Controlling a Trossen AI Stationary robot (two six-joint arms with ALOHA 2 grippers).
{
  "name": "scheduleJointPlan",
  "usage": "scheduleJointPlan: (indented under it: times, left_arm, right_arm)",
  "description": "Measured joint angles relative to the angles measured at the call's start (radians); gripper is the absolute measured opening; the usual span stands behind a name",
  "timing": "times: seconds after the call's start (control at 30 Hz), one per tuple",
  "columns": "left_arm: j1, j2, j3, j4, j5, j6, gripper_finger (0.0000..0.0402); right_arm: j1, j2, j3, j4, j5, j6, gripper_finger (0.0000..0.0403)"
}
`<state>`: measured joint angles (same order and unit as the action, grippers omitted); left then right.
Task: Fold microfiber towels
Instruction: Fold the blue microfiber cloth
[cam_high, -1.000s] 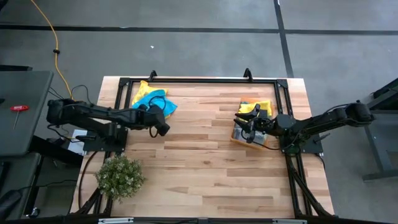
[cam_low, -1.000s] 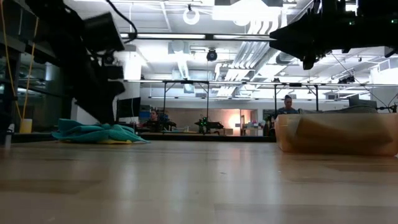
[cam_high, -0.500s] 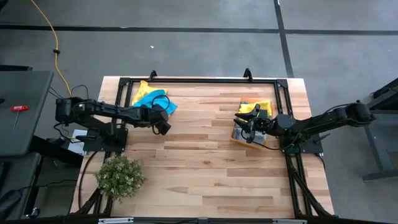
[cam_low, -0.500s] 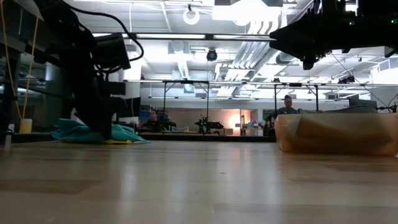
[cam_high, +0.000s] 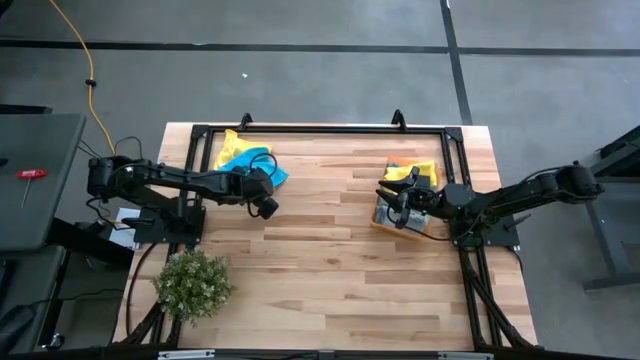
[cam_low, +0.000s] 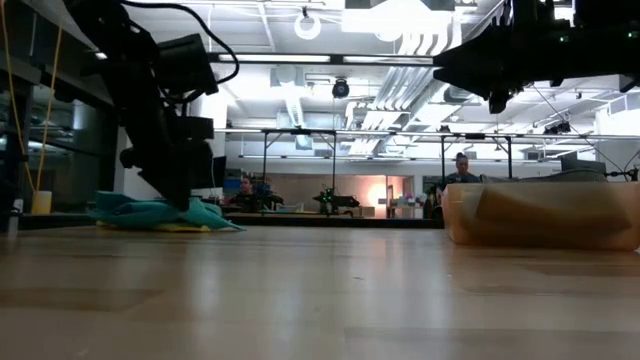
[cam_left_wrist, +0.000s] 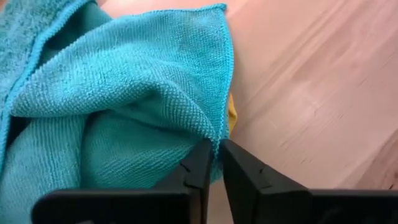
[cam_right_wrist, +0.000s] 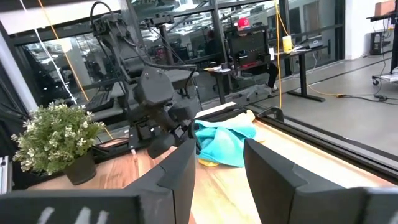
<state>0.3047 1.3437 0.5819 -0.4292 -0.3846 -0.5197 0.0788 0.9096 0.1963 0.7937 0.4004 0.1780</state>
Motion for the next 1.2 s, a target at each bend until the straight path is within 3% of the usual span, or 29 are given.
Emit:
scheduleJointPlan:
  times: [0.17, 0.3, 0.43, 0.63, 0.93, 1.2]
  left_arm:
    - [-0.007, -0.013, 0.0, 0.034, 0.013, 0.027, 0.0041]
    - [-0.02, -0.013, 0.006, 0.091, 0.078, 0.049, 0.0009]
    - [-0.075, -0.014, 0.052, 0.092, 0.088, 0.064, 0.0006]
    - [-0.141, -0.014, 0.078, 0.084, -0.032, 0.086, 0.0004]
    - [-0.142, -0.014, 0.039, -0.028, -0.098, 0.002, 0.0087]
    - [-0.076, -0.014, -0.028, -0.012, -0.073, -0.023, 0.0148]
  right_arm:
    - [0.0, 0.0, 0.0, 0.0, 0.0, 0.0, 0.0129]
    - [0.0, 0.0, 0.0, -0.001, 0.015, 0.0, 0.0129]
    - [0.0, 0.0, 0.0, -0.003, 0.017, 0.005, 0.0129]
    - [0.0, 0.0, 0.0, -0.004, 0.017, 0.006, 0.0129]
    - [0.0, 0.0, 0.0, -0.004, 0.017, 0.005, 0.0129]
    - [0.0, 0.0, 0.0, -0.004, 0.017, 0.005, 0.0129]
